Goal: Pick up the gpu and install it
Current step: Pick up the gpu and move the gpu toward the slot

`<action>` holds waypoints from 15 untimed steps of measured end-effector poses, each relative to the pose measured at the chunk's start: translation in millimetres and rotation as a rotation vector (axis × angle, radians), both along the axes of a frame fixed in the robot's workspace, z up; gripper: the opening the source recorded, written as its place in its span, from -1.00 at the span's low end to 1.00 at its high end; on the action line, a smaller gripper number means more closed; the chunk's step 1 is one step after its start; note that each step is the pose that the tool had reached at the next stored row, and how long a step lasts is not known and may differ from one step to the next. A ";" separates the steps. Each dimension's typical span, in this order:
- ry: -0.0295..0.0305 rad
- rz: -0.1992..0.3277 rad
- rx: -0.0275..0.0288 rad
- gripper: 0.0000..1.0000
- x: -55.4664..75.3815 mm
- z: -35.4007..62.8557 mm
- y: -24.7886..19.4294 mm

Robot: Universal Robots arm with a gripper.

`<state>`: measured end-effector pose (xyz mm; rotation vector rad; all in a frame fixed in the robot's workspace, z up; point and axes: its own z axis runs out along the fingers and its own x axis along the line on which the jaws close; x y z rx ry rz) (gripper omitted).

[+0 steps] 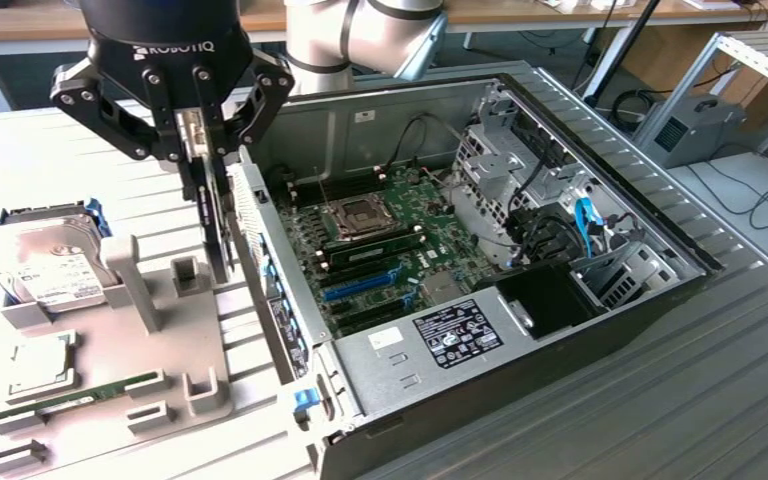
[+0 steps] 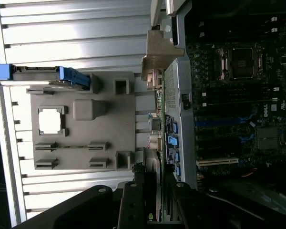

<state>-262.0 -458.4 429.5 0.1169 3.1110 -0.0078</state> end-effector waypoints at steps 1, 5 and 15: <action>0.0001 0.000 -0.0002 -0.47 0.6 0.0 0.0; 0.0001 0.000 -0.0006 -0.47 2.5 0.0 0.0; 0.0000 0.000 -0.0012 -0.47 7.5 -0.3 0.0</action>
